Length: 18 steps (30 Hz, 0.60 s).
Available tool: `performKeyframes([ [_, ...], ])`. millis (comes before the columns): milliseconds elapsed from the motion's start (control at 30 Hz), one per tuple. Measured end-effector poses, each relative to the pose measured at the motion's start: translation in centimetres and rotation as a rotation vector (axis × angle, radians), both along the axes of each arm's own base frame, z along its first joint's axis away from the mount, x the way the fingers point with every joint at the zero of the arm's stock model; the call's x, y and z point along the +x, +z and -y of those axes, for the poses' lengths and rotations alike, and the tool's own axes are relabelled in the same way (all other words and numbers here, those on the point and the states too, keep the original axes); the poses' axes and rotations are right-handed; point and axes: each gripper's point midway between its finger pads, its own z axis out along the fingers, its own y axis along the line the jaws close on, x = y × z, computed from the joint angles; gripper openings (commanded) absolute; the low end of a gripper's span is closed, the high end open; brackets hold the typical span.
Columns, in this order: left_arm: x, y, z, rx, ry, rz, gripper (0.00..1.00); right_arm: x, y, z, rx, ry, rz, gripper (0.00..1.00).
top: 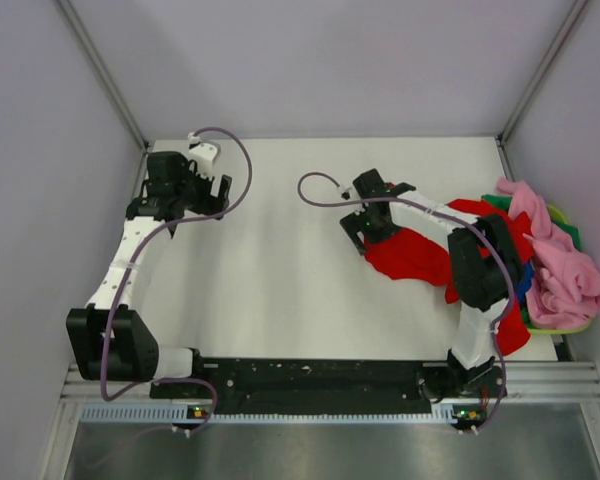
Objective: Fold and stack the t-shirts
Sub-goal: Grab crumpled tshirt from bin with the right arm
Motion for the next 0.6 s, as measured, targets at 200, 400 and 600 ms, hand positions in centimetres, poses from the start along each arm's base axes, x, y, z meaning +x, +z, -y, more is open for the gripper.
performKeyframes([
  [200, 0.0, 0.1, 0.0, 0.001, 0.000, 0.002, 0.94, -0.1, -3.3, 0.3, -0.042, -0.040, -0.060, 0.26],
  [400, 0.0, 0.1, 0.0, 0.004, -0.002, 0.004, 0.94, 0.5, -2.8, 0.1, -0.045, -0.045, -0.035, 0.00],
  [600, 0.1, 0.1, -0.4, 0.019, 0.015, 0.007, 0.95, 2.6, 4.5, -5.4, 0.036, 0.122, 0.112, 0.00],
])
